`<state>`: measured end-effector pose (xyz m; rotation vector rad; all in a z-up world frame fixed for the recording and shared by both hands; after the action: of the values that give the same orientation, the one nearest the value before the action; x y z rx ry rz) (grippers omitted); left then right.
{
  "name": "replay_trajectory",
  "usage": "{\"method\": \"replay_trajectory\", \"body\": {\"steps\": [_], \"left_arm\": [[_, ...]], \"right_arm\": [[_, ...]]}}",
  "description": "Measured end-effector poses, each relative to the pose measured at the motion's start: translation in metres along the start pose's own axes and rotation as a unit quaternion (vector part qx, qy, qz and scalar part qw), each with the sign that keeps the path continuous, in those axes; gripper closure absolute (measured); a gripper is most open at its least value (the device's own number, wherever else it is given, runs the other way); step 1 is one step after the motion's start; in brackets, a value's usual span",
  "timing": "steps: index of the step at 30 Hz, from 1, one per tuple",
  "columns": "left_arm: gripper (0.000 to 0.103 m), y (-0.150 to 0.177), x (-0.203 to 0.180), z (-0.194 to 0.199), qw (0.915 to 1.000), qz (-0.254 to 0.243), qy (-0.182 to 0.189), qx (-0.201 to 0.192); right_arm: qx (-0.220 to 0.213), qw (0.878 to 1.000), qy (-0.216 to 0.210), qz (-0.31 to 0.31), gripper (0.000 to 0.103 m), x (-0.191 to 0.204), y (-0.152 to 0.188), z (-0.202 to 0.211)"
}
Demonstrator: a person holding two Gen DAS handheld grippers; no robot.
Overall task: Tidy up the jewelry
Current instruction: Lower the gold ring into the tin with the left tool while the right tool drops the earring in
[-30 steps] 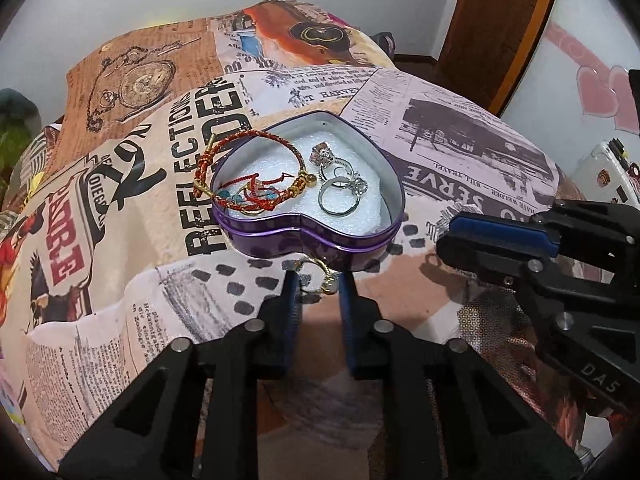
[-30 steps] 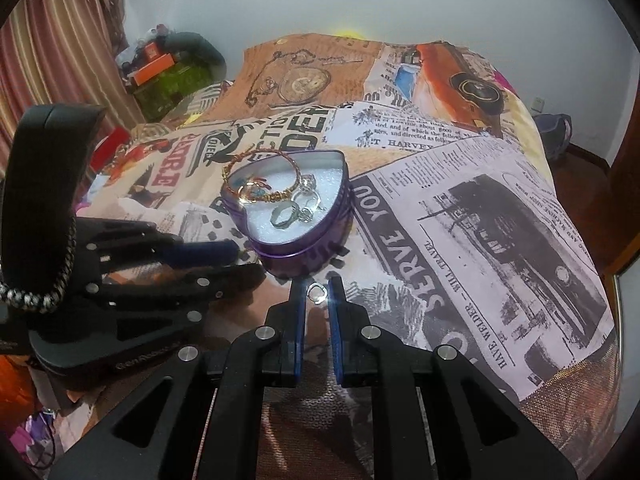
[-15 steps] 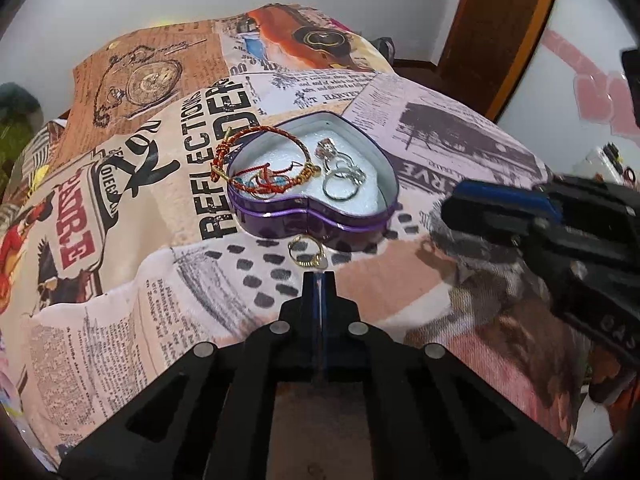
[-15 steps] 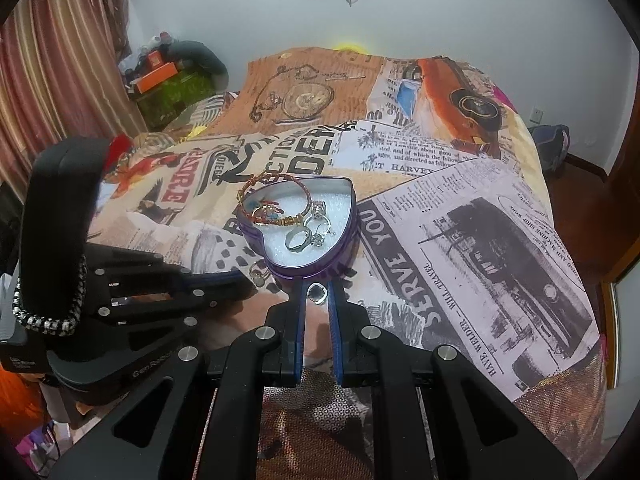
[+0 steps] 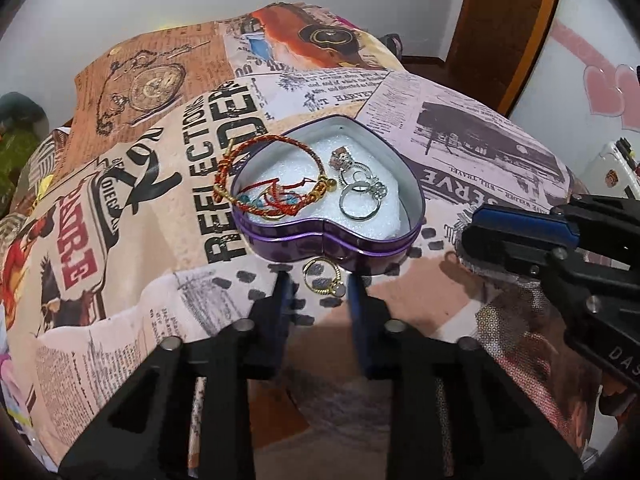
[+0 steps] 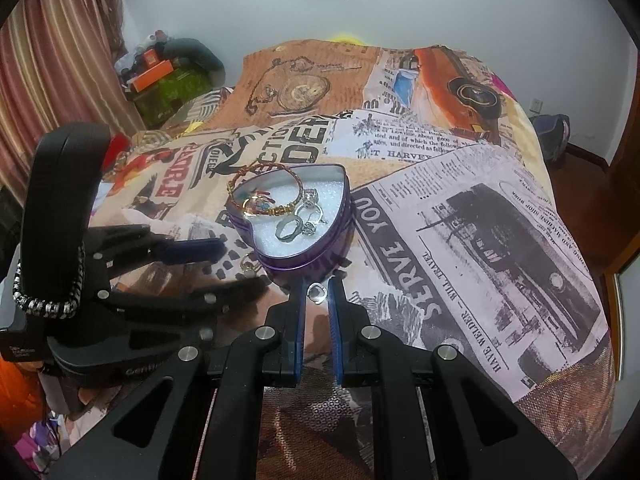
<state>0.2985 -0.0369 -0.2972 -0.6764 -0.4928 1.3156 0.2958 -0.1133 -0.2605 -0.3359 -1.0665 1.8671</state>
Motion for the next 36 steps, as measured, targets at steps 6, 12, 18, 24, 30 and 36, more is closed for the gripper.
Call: {"method": "replay_trajectory", "body": {"steps": [6,12,18,24,30,36], "left_arm": [[0.095,0.0,0.003,0.0,0.9997,0.018,0.015,-0.006],[0.095,0.001,0.003,0.009,0.9998,0.014,0.006,-0.014],[0.095,-0.004,0.005,0.03,0.9991,0.013,0.003,-0.039],[0.095,-0.024,0.01,0.047,0.9974,0.019,0.007,-0.069],[0.095,-0.041,0.014,0.052,0.9955,0.027,0.01,-0.09],[0.095,-0.05,0.016,0.05,0.9946,0.025,0.011,-0.1]], "right_arm": [[0.0,1.0,0.0,-0.004,0.093,0.0,0.0,-0.002],[-0.006,1.0,-0.002,-0.004,0.093,0.002,-0.003,0.001],[-0.017,1.0,-0.004,-0.003,0.093,0.003,-0.014,0.004],[-0.029,1.0,-0.007,0.002,0.093,0.008,-0.029,-0.001],[-0.041,0.999,-0.012,0.005,0.093,0.011,-0.043,-0.005],[-0.047,0.999,-0.014,0.002,0.093,0.01,-0.05,-0.011]]}}
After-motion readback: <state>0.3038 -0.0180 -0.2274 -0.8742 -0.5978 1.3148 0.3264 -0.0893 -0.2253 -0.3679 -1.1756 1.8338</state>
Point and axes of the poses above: each gripper's, at about its wrist camera, not at the fingertips, and z roughly against the way its jaws point, x to its left, y to its underside, the point moved 6 cm from there along -z, roughly the way its jaws point, and after that the axes turned 13 degrees about -x, right-handed, at the moved point
